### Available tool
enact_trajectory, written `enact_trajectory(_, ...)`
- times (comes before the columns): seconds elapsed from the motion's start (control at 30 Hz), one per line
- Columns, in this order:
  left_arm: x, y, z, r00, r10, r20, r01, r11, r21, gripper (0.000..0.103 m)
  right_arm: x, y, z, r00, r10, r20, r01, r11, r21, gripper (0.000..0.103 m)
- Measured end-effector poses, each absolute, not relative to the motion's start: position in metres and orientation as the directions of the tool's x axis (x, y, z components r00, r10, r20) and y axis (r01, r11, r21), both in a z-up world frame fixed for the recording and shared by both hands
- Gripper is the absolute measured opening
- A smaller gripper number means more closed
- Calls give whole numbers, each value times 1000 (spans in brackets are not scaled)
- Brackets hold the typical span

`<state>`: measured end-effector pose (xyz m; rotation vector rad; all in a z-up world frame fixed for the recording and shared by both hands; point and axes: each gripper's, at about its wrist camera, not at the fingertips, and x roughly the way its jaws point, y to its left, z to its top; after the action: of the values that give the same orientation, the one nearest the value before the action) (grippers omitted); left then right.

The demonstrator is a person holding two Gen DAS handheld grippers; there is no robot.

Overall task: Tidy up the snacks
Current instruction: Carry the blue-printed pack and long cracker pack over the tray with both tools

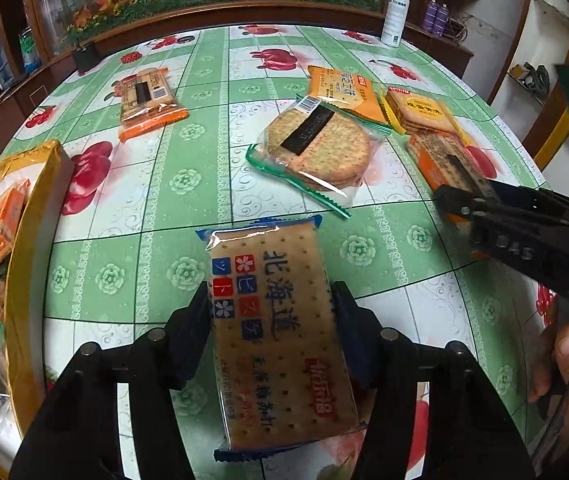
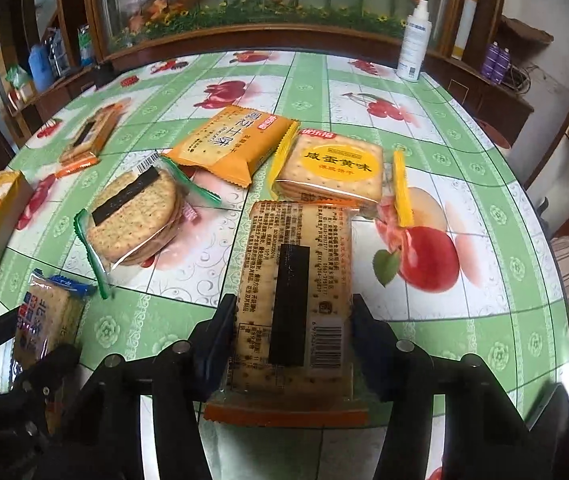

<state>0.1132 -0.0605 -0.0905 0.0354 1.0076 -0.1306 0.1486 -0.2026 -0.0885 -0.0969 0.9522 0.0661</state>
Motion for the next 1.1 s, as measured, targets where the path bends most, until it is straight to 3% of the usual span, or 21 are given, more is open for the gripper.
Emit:
enact_trajectory(0.5, 75, -46, -39, 665, -16, -746, 66, 997, 37, 56, 88, -212, -23, 693, 181, -698, -164, 982, 92, 55)
enact_trajectory(1.1, 40, 14, -16, 719, 87, -690, -75, 996, 47, 57, 41, -144, 1, 681, 350, -643, -346, 928, 138, 55)
